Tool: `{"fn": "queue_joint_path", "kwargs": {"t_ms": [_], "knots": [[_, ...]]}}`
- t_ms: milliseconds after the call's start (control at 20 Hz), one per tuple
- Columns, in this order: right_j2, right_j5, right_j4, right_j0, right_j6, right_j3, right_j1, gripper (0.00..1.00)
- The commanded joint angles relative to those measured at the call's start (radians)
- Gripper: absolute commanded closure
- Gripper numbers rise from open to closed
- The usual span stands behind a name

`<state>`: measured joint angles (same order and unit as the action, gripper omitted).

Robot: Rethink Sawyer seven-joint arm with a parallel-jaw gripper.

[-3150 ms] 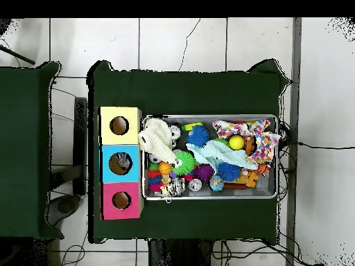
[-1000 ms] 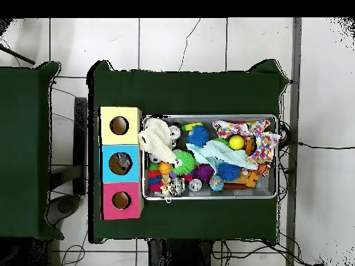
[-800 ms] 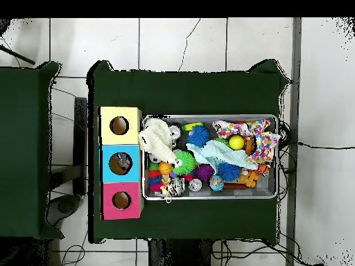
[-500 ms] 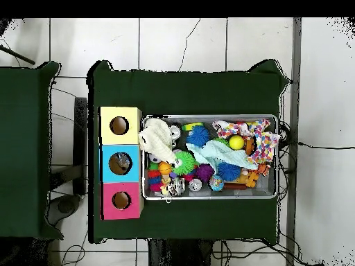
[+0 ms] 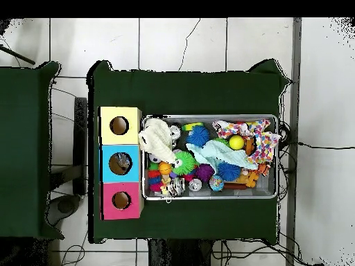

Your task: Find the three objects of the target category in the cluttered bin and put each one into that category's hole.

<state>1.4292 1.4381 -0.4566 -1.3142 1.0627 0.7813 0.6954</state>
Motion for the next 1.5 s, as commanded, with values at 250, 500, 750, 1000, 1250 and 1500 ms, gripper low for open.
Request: {"fn": "queue_joint_path", "kwargs": {"t_ms": [250,500,750,1000,1250,1500], "knots": [[-0.168,-0.002,0.053,0.048,0.027,0.041,0.015,1.00],[-0.194,-0.021,0.073,0.053,0.040,0.053,0.026,1.00],[-0.222,-0.035,0.092,0.063,0.035,0.056,0.034,1.00],[-0.242,-0.043,0.108,0.071,0.027,0.059,0.039,1.00],[-0.266,-0.050,0.125,0.083,0.015,0.052,0.038,1.00],[-0.283,-0.055,0.136,0.088,0.005,0.047,0.034,1.00]]}}
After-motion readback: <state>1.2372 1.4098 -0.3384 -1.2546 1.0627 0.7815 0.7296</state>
